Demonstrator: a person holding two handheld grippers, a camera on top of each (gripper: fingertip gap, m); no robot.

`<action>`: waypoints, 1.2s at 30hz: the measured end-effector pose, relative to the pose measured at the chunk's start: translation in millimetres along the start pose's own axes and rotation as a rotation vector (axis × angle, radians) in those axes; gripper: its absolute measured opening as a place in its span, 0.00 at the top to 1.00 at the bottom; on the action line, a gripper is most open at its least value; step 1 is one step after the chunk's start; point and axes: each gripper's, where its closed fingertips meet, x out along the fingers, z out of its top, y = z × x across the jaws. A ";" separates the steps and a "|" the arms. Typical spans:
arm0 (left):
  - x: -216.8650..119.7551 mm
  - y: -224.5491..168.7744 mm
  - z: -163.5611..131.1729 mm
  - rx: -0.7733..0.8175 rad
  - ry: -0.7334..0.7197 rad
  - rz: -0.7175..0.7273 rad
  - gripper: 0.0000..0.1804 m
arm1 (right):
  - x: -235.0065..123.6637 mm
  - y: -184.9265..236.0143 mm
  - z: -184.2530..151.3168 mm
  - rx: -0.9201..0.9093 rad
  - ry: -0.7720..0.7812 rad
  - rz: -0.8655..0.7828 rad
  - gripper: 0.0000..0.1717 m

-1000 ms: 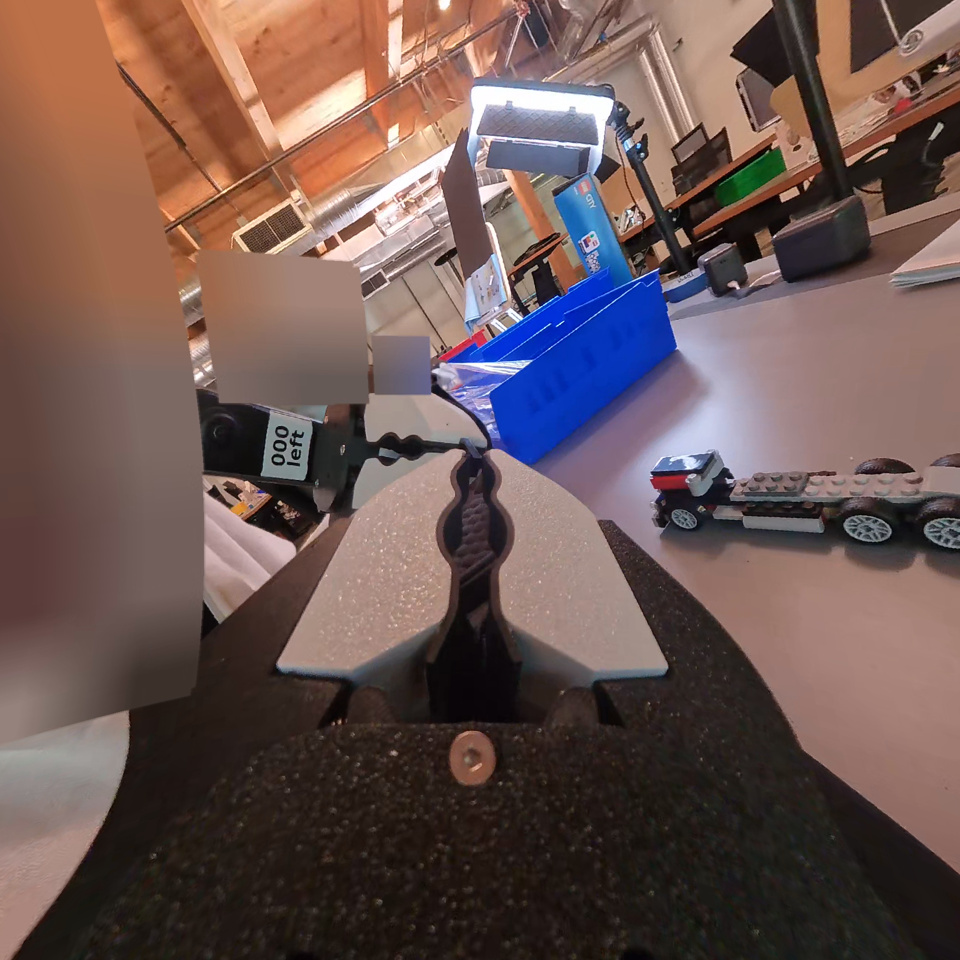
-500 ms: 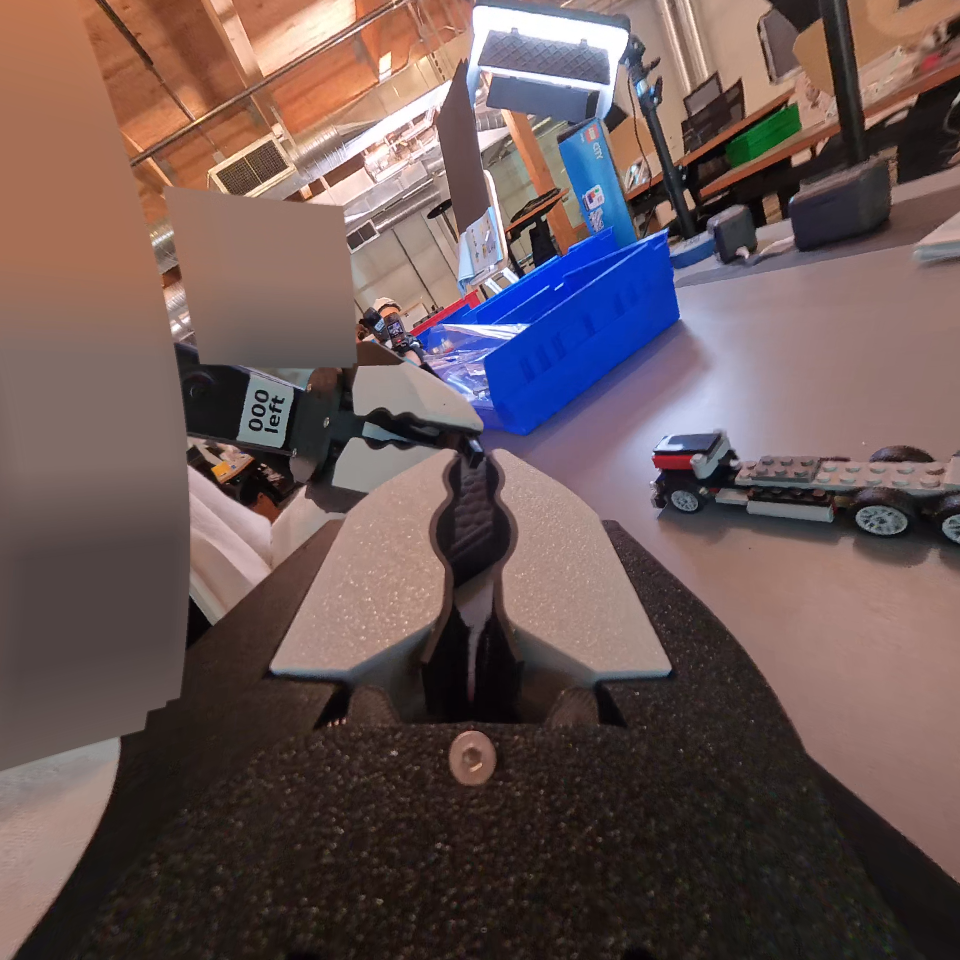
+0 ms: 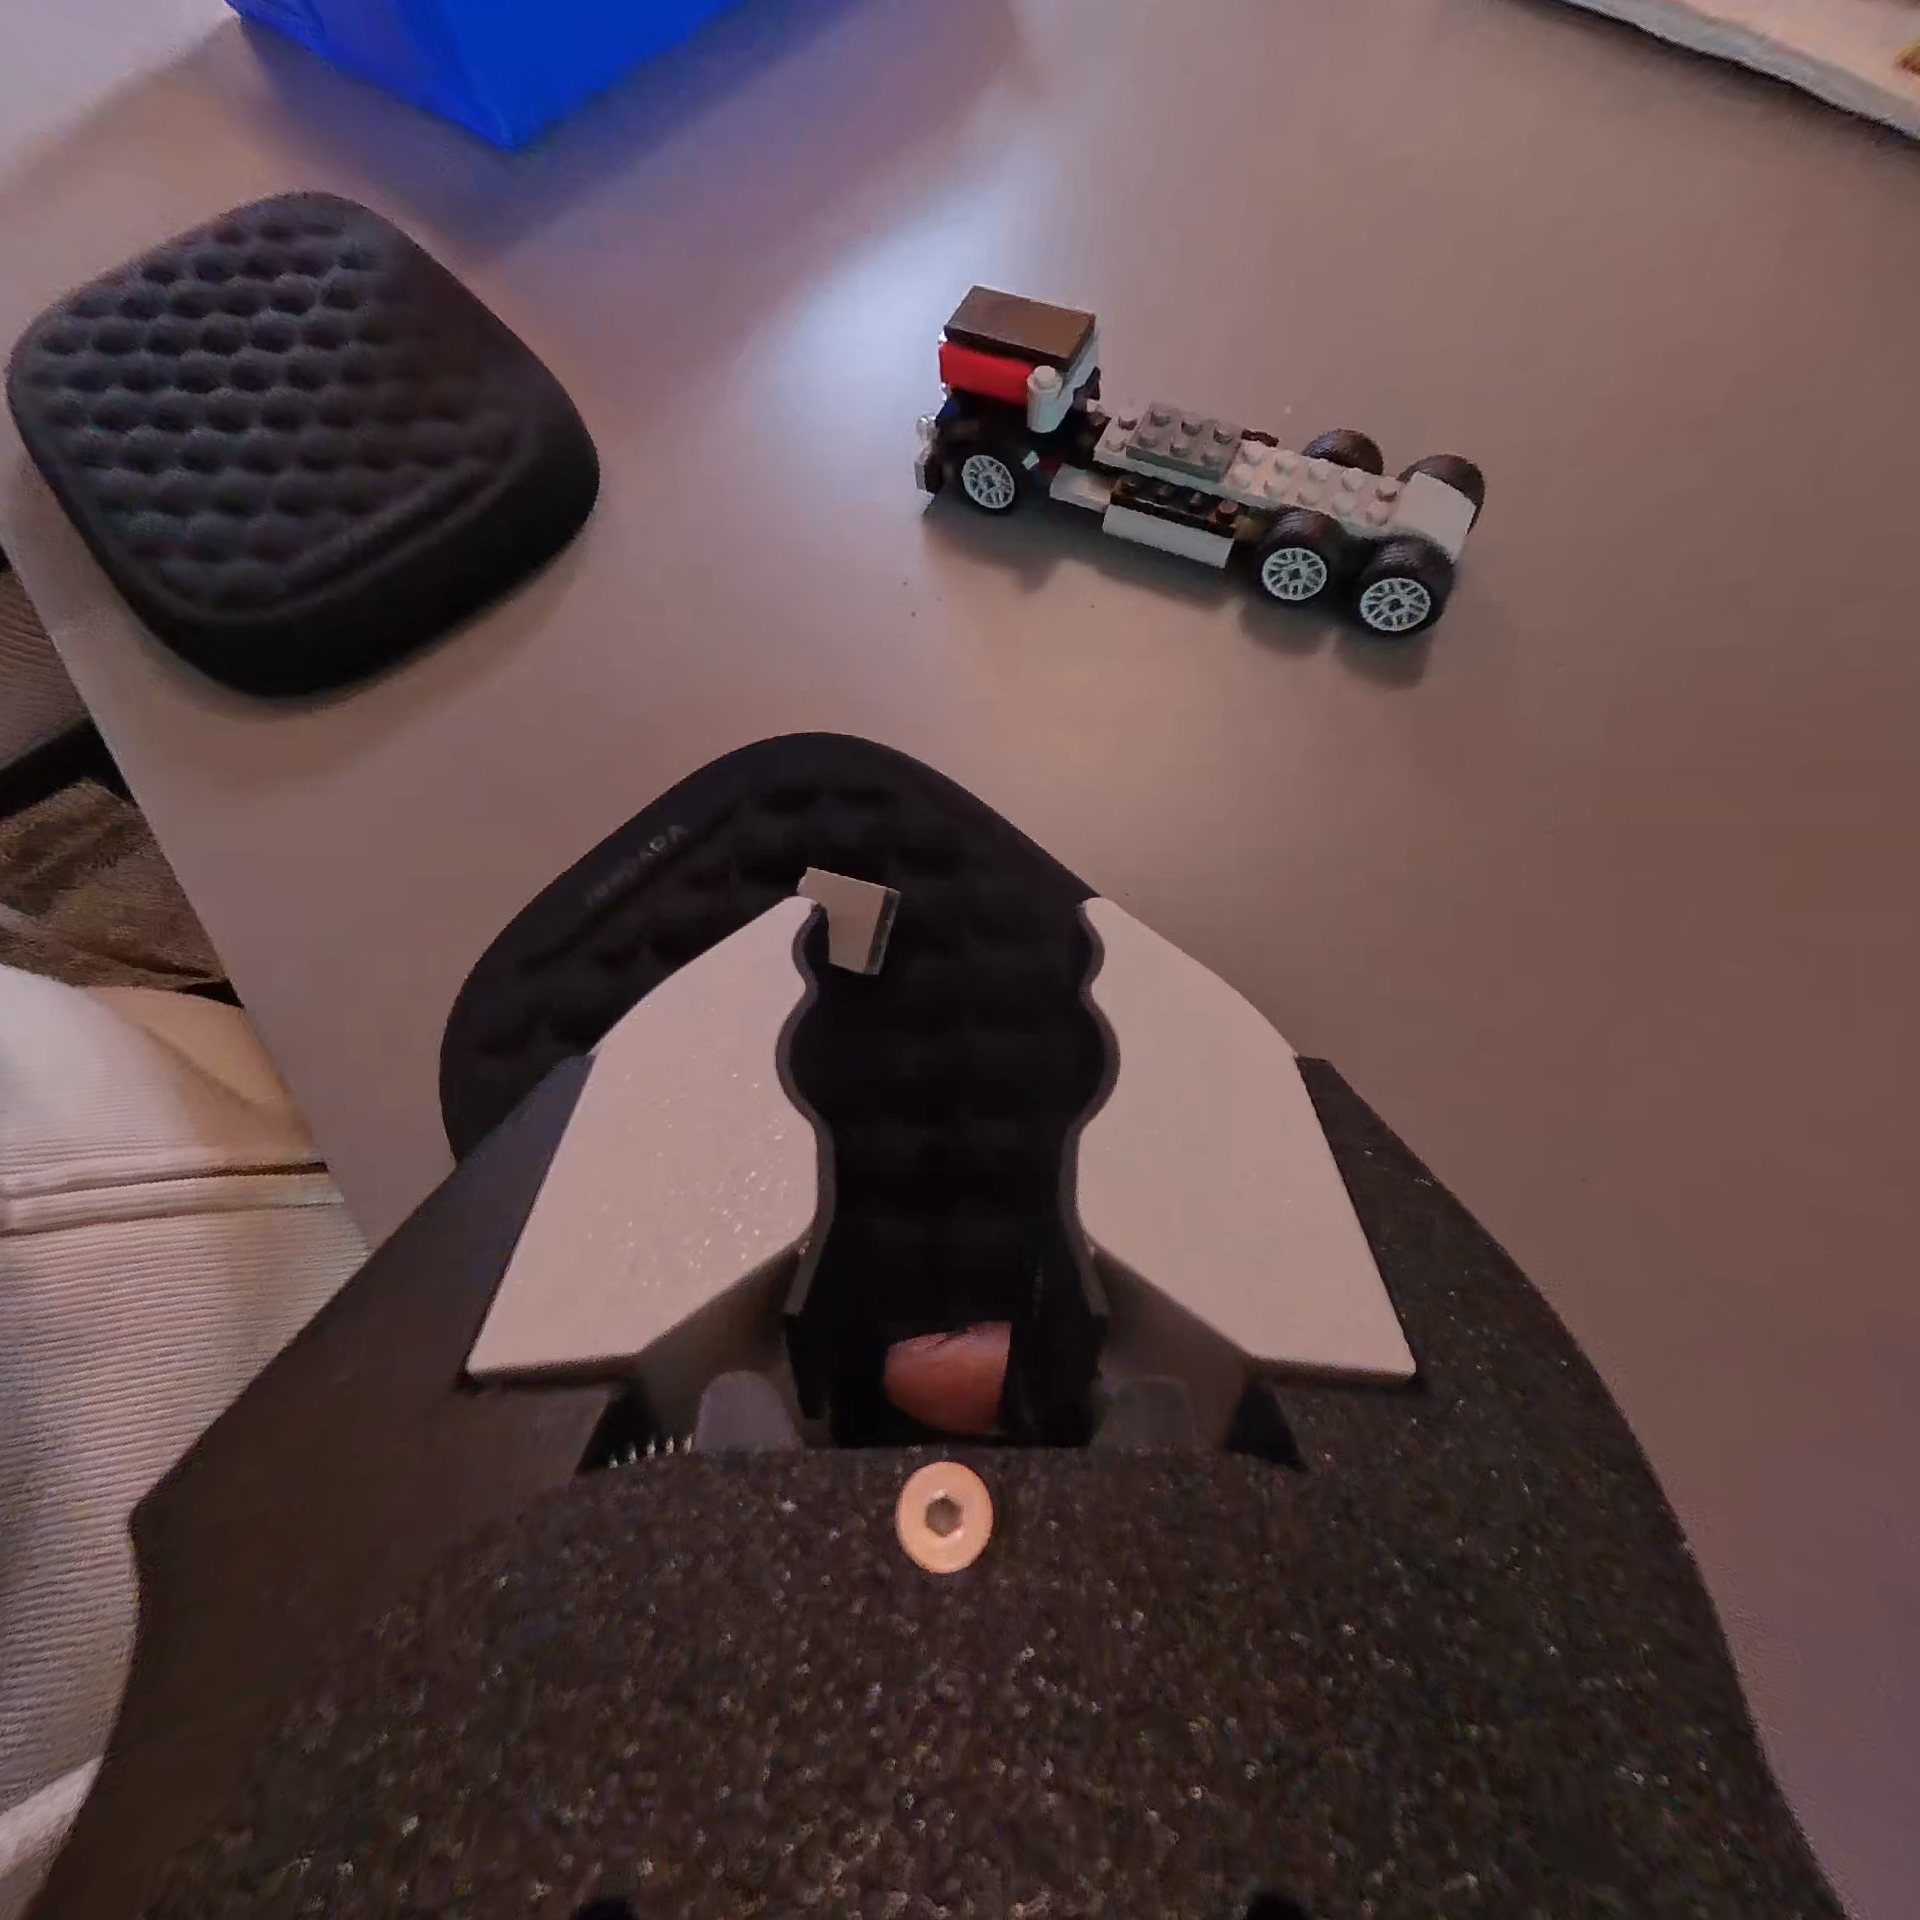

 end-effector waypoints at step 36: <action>-88.5 -284.3 99.8 0.103 -0.810 -0.800 0.78 | -40.2 66.2 90.9 0.592 -0.662 0.708 0.90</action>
